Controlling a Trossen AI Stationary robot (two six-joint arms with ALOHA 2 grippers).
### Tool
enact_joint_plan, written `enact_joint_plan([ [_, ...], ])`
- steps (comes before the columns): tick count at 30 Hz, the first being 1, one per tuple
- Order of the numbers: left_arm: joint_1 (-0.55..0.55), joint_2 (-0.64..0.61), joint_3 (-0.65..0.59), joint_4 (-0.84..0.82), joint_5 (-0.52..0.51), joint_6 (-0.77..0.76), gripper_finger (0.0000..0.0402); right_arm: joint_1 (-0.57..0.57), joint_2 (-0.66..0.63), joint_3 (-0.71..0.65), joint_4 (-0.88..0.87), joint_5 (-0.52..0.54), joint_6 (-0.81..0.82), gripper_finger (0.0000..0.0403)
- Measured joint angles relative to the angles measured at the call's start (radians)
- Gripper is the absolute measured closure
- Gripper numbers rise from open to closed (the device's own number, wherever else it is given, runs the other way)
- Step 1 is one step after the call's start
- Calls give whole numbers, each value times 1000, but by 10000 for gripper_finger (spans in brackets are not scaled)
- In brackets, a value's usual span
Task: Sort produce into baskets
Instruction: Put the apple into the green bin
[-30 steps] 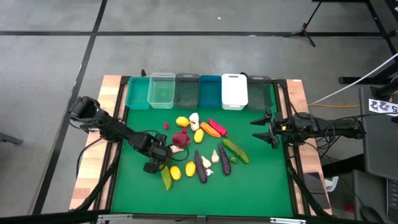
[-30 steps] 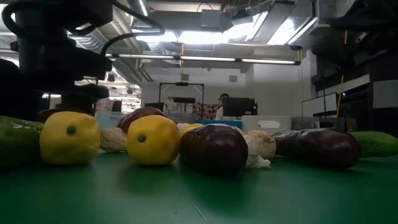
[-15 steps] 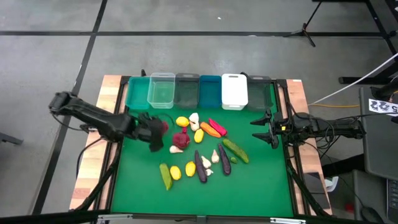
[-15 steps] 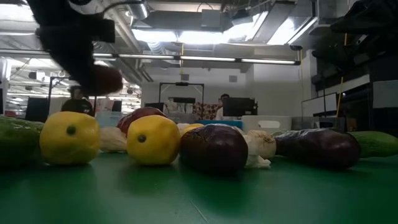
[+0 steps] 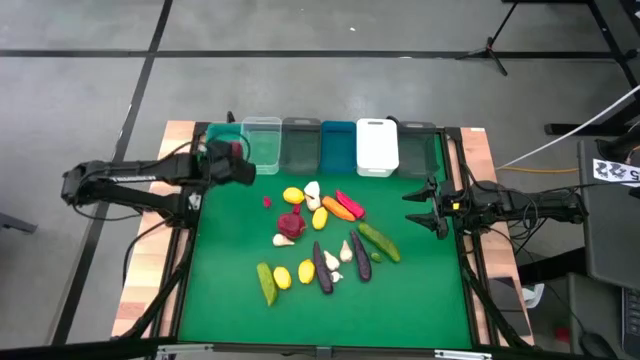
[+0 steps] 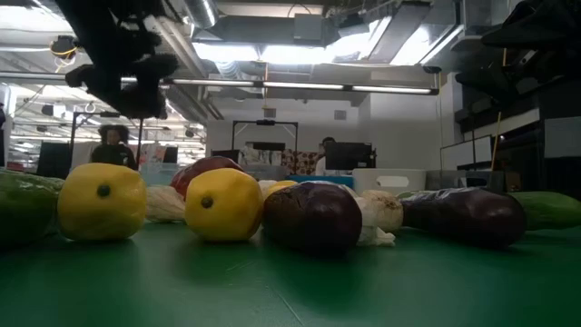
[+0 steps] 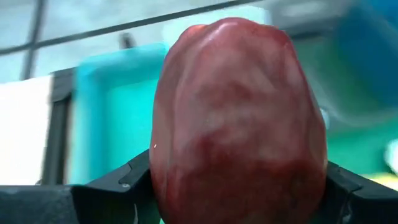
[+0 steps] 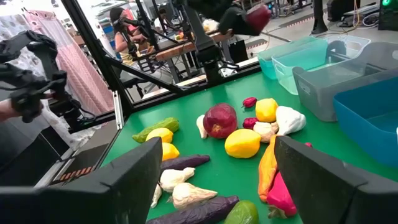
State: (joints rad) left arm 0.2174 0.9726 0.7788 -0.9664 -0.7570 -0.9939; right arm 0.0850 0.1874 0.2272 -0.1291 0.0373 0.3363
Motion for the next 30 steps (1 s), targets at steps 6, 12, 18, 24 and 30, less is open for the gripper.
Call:
enact_joint_plan([
  [6, 233, 59, 0, -14, 0, 20, 138, 0, 0, 0, 0, 0, 0, 93],
  [12, 381, 131, 0, 17, 43, 51, 137, 0, 0, 0, -1, 0, 0, 93],
  [18, 444, 220, 0, 36, 77, 63, 137, 0, 0, 0, -3, -3, 0, 93],
  [24, 453, 310, 0, 43, 80, 68, 137, 0, 0, 0, -10, -3, 0, 93],
  [30, 455, 353, 0, 99, 103, 144, 136, 0, 0, 0, -11, -32, 0, 93],
])
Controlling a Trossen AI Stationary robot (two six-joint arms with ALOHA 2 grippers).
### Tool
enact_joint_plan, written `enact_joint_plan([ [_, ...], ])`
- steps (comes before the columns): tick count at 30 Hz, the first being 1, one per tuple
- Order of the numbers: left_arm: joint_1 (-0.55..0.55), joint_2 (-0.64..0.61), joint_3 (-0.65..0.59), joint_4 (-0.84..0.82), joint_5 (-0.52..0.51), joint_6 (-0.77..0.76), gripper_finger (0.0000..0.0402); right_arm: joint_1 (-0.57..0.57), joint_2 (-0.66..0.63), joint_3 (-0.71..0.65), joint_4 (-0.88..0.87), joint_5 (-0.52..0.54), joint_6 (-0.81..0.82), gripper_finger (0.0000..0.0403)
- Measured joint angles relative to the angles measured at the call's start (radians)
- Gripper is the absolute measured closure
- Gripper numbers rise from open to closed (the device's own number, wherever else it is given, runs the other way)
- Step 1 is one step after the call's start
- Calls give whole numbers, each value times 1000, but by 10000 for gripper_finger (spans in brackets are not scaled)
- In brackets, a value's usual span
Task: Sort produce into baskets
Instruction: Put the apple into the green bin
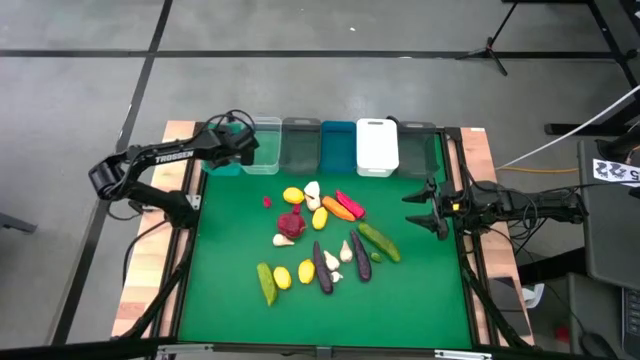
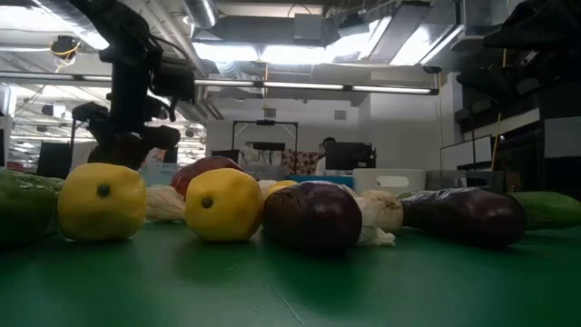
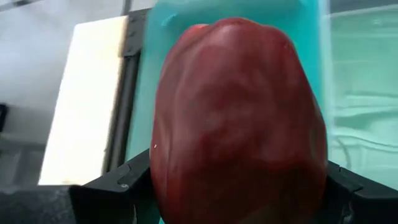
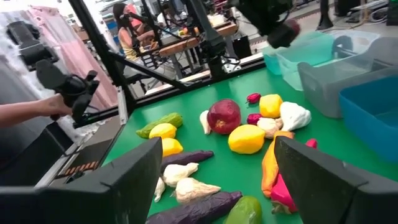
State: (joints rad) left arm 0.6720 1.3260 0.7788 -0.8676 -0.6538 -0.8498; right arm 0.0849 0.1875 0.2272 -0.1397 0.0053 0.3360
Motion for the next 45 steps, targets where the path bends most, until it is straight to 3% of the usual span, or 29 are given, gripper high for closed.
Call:
enact_joint_plan([
  [7, 0, 0, 0, 73, 7, 94, 136, 0, 0, 0, 0, -17, 0, 93],
  [17, 24, -1, 0, 22, 47, 164, 136, 0, 0, 0, -2, -17, 0, 93],
  [27, 29, -1, 0, -61, 148, 170, 136, 0, 0, 0, -35, -17, 0, 93],
  [45, 30, -11, 0, -115, 111, 112, 136, 0, 0, 0, -46, -17, -4, 93],
])
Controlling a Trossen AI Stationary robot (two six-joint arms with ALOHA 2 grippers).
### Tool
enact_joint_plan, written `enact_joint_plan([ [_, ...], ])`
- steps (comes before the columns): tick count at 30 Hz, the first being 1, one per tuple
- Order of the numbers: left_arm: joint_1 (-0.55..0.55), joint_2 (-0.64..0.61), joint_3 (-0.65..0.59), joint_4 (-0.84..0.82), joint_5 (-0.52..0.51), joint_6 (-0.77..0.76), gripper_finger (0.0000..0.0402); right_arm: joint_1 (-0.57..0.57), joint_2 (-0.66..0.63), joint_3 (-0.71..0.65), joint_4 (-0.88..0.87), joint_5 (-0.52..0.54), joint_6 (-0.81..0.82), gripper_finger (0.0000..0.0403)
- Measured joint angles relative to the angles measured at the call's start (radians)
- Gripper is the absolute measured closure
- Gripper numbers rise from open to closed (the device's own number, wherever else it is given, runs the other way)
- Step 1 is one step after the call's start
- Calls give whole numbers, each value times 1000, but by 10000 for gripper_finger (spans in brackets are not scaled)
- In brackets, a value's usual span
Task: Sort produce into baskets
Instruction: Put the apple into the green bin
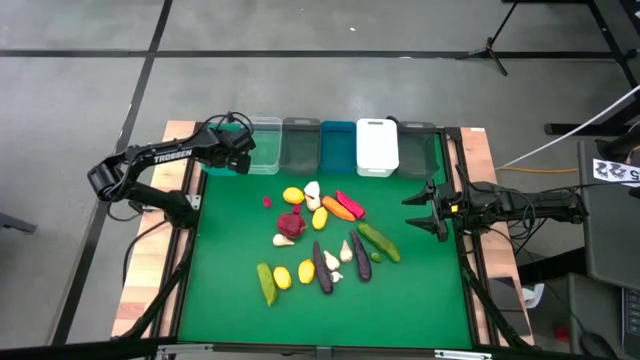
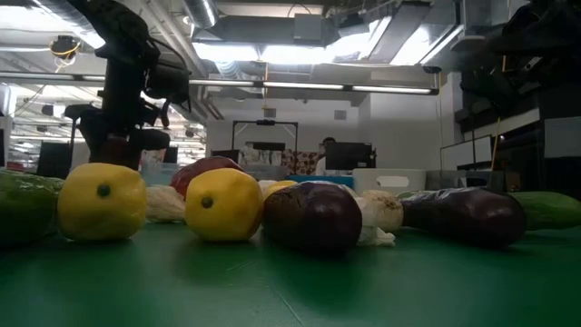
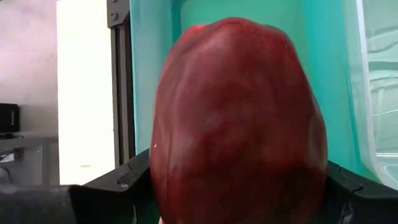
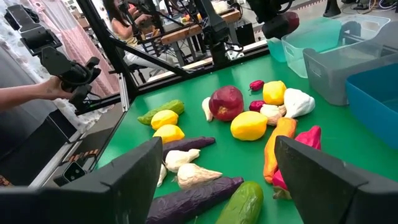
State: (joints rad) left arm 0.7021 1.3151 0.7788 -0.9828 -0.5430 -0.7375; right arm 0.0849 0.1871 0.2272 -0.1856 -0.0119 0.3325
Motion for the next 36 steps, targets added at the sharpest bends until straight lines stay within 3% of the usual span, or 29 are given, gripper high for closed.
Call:
enact_joint_plan([
  [8, 9, 0, 0, 41, 49, 37, 131, 0, 0, 0, 0, 0, 0, 93],
  [19, 45, 0, 0, 57, 109, 80, 52, 0, 0, 0, -6, 0, -1, 93],
  [25, 28, -24, 1, 48, 115, 138, 55, 0, 0, 0, -6, 0, -1, 93],
  [30, -18, -129, 50, -13, 123, 145, 67, 0, 0, 0, -6, 0, -1, 93],
  [36, -160, -319, 91, 95, 388, 133, 72, 0, 0, 0, -6, 0, -1, 93],
])
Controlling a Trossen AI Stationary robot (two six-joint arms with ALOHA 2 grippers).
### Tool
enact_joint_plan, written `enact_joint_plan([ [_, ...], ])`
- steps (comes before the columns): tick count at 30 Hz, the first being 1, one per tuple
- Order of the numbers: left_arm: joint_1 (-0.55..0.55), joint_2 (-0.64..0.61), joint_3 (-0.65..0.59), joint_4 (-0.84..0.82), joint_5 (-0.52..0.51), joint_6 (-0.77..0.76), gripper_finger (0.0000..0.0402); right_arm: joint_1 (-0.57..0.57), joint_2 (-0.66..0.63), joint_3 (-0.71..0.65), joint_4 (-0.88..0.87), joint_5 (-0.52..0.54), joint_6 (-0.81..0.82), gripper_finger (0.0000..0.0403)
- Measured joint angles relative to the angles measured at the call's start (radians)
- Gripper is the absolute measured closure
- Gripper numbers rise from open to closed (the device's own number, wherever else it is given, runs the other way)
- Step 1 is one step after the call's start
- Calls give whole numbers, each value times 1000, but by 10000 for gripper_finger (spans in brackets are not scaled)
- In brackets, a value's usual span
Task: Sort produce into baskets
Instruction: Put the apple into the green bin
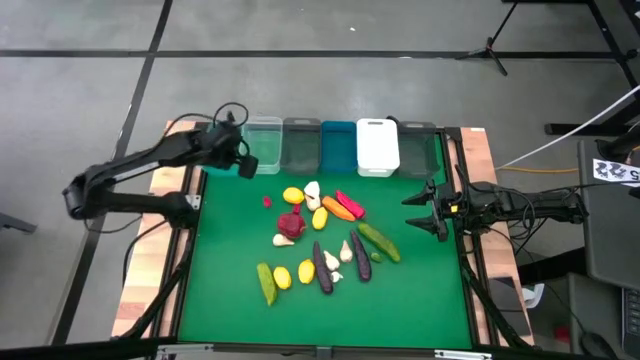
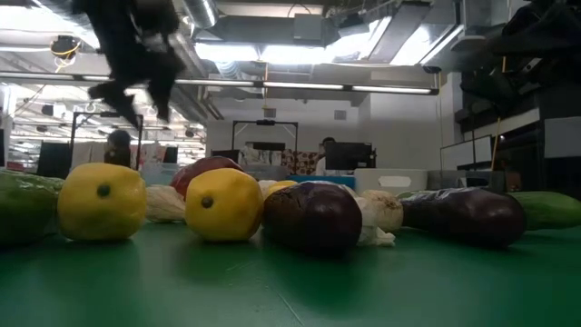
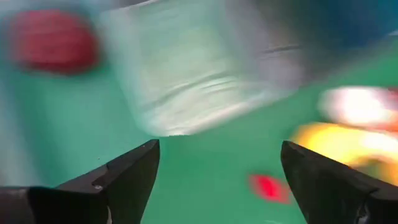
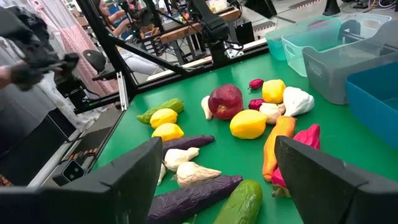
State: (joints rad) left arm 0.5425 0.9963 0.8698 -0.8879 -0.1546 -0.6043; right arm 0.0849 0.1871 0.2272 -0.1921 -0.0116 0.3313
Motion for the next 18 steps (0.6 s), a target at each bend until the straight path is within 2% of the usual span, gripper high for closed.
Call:
enact_joint_plan([
  [1, -35, -29, 1, 33, 35, -16, 72, 0, 0, 0, 0, 0, 0, 93],
  [3, -111, -76, 1, 81, 42, -87, 73, 0, 0, 0, 0, 0, 0, 93],
  [7, -232, -115, 2, 73, -70, -258, 73, 0, 0, 0, 0, 0, 0, 93],
  [9, -268, -119, 2, 51, -79, -307, 73, 0, 0, 0, -1, 0, 0, 93],
  [13, -318, -105, 2, 104, -1, -256, 73, 0, 0, 0, -1, 0, 0, 93],
  [16, -393, -78, 1, 286, 105, -124, 73, 0, 0, 0, -1, 0, 0, 93],
  [18, -460, -43, 1, 416, 125, -26, 73, 0, 0, 0, -1, 0, 1, 93],
])
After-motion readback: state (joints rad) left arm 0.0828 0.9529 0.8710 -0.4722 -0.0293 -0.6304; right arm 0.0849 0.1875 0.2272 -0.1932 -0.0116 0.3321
